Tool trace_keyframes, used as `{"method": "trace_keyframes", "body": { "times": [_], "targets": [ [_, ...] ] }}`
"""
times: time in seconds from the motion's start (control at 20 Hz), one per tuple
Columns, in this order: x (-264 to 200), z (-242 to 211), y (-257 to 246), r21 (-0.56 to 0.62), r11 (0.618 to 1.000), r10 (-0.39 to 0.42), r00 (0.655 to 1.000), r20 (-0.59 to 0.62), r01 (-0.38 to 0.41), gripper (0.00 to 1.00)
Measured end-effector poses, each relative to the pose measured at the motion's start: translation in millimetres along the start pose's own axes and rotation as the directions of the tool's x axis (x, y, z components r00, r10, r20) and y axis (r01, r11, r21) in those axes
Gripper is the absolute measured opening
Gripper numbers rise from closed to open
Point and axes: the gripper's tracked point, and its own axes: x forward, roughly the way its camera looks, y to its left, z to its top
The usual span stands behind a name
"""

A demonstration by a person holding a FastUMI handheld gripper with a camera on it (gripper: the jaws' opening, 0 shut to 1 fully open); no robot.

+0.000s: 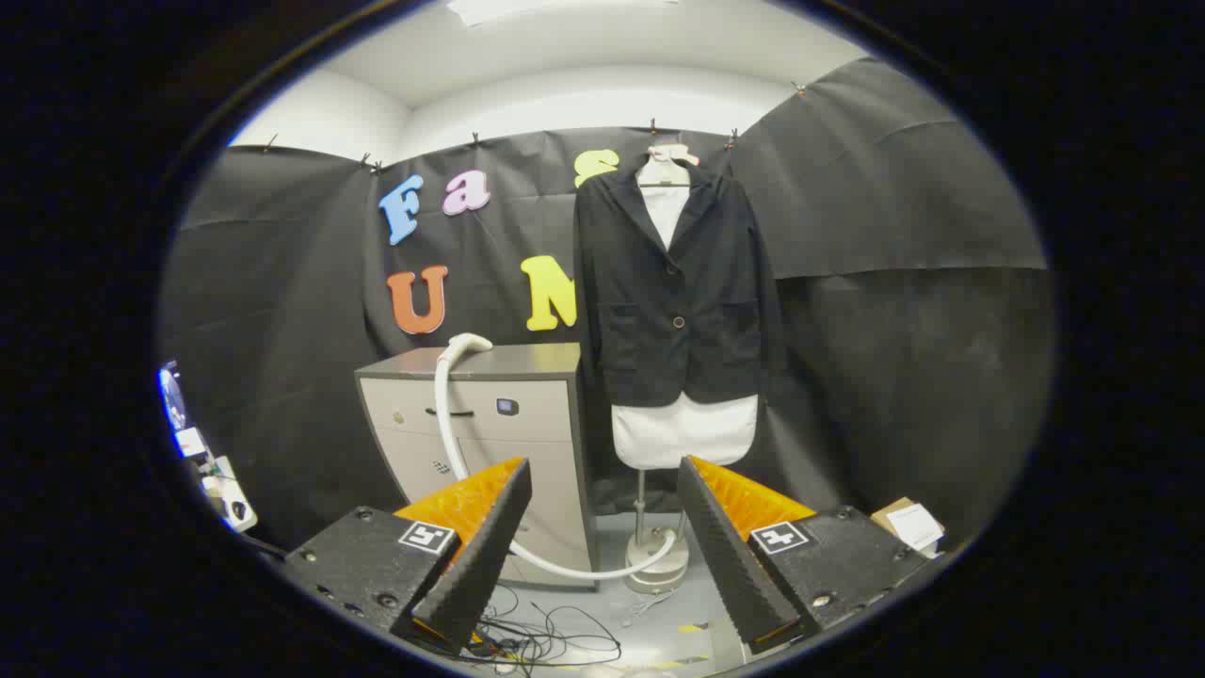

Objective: Iron the clothes twice with a garment steamer, once on the left side and once on the right side.

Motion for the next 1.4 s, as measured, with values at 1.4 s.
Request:
{"method": "trace_keyframes", "body": {
  "times": [1.4],
  "targets": [
    [33, 45, 33, 0.002, 0.998, 0.07, 0.998, -0.007, -0.07, 0.99]
  ]
}}
